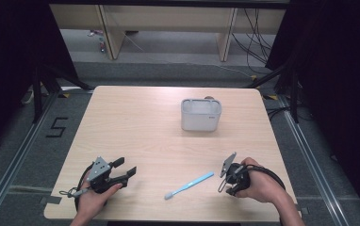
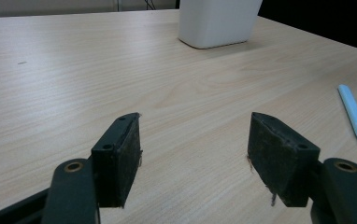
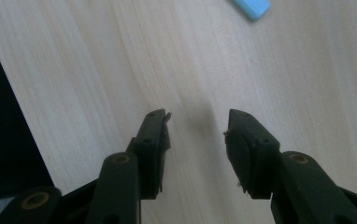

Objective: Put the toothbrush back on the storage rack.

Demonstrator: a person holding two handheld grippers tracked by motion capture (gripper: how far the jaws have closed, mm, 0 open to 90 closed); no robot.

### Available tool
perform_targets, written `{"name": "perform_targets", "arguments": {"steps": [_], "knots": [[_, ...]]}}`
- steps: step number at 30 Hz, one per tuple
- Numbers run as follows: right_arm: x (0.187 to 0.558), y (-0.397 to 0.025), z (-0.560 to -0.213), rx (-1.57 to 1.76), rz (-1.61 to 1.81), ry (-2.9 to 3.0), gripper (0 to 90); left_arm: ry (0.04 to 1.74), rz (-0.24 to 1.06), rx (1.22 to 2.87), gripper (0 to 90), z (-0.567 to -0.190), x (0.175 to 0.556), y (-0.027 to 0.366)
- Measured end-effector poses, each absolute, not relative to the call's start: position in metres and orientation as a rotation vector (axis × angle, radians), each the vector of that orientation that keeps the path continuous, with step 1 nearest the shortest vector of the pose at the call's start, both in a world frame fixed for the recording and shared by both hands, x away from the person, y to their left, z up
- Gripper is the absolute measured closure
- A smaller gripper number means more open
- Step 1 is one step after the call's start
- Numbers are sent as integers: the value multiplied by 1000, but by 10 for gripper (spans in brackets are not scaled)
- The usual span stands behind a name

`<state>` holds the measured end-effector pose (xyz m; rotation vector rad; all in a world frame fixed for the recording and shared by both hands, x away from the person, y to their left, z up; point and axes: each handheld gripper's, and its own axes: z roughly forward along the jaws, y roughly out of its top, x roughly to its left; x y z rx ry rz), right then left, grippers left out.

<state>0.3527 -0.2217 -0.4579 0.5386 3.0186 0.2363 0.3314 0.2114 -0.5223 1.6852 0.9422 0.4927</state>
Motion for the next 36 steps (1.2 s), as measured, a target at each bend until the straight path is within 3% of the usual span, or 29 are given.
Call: {"name": "perform_targets", "arguments": {"steps": [11, 36], "knots": [[364, -210, -457, 307, 0, 3059, 591, 944, 484, 1684, 343, -523, 332, 211], [379, -191, -455, 103, -2, 3048, 573, 940, 484, 1686, 345, -522, 331, 211]]}}
